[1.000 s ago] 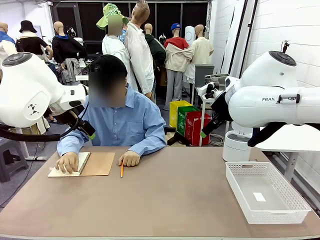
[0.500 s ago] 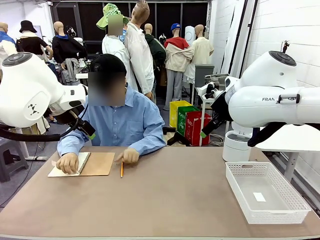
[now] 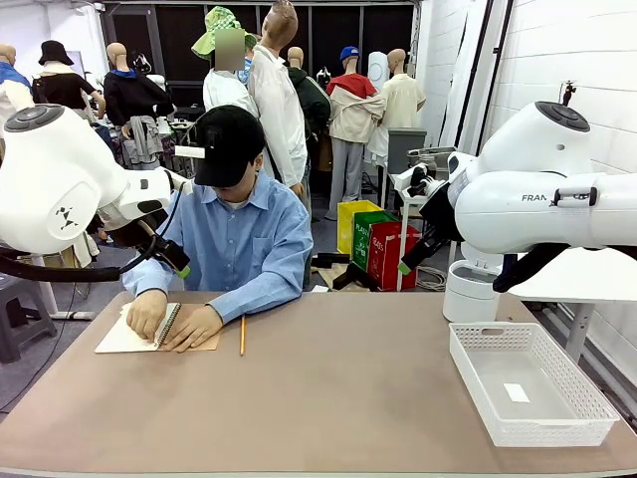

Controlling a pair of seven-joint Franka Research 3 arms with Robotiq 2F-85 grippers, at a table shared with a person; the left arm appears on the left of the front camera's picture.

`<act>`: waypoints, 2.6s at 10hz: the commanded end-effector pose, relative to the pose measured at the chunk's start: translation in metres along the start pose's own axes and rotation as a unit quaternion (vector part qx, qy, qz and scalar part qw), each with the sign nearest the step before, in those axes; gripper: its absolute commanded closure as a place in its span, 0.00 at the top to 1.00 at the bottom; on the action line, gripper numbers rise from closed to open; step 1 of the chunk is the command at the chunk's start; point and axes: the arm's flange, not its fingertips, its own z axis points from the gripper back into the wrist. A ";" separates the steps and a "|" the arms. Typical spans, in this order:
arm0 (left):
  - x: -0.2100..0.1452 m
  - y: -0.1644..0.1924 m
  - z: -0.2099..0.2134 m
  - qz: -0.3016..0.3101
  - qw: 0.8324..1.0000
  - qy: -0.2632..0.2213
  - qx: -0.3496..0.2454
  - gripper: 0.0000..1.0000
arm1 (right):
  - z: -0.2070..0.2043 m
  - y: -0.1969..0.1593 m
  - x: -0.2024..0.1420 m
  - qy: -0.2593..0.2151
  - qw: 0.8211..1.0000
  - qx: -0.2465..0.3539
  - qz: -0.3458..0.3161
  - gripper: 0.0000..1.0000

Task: Sort the paper based on its condition.
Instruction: If a person hands you a paper, place it in the Organizing basket , and if it's crumpled, put it in the Trash can.

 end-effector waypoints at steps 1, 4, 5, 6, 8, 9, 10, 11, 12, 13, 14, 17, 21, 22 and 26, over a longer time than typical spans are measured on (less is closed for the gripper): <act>0.000 0.000 0.000 0.001 1.000 -0.001 -0.001 1.00 | -0.001 0.000 0.000 0.001 1.000 0.000 0.000 1.00; 0.000 0.000 0.000 0.001 1.000 -0.001 -0.001 1.00 | -0.001 0.000 0.000 0.001 1.000 0.000 0.000 1.00; 0.000 0.000 0.000 0.001 1.000 -0.001 -0.001 1.00 | -0.001 0.000 0.000 0.001 1.000 0.000 0.000 1.00; 0.000 0.000 0.000 0.001 1.000 -0.001 -0.001 1.00 | -0.001 0.000 0.000 0.001 1.000 0.000 0.000 1.00; 0.000 0.000 0.000 0.001 1.000 -0.001 -0.001 1.00 | -0.001 0.000 0.000 0.001 1.000 0.000 0.000 1.00; 0.000 0.000 0.000 0.001 1.000 -0.001 -0.001 1.00 | -0.001 0.000 0.000 0.001 1.000 0.000 0.000 1.00; 0.000 0.000 0.000 0.001 1.000 -0.001 -0.001 1.00 | -0.001 0.000 0.000 0.001 1.000 0.000 0.000 1.00; 0.000 0.000 0.000 0.001 1.000 -0.001 -0.001 1.00 | -0.001 0.000 0.000 0.001 1.000 0.000 0.000 1.00; 0.000 0.000 0.000 0.001 1.000 -0.001 -0.001 1.00 | -0.001 0.000 0.000 0.001 1.000 0.000 0.000 1.00; 0.000 0.000 0.000 0.001 1.000 -0.001 -0.001 1.00 | -0.001 0.000 0.000 0.001 1.000 0.000 0.000 1.00; 0.000 0.000 0.000 0.001 1.000 -0.001 -0.001 1.00 | -0.001 0.000 0.000 0.001 1.000 0.000 0.000 1.00; 0.000 0.000 0.000 0.001 1.000 -0.001 -0.001 1.00 | -0.001 0.000 0.000 0.001 1.000 0.000 0.000 1.00; 0.000 0.000 0.000 0.001 1.000 -0.001 -0.001 1.00 | -0.001 0.000 0.000 0.001 1.000 0.000 0.000 1.00; 0.000 0.000 0.000 0.001 1.000 -0.001 -0.001 1.00 | -0.001 0.000 0.000 0.001 1.000 0.000 0.000 1.00; 0.000 0.000 0.000 0.001 1.000 -0.001 -0.001 1.00 | -0.001 0.000 0.000 0.001 1.000 0.000 0.000 1.00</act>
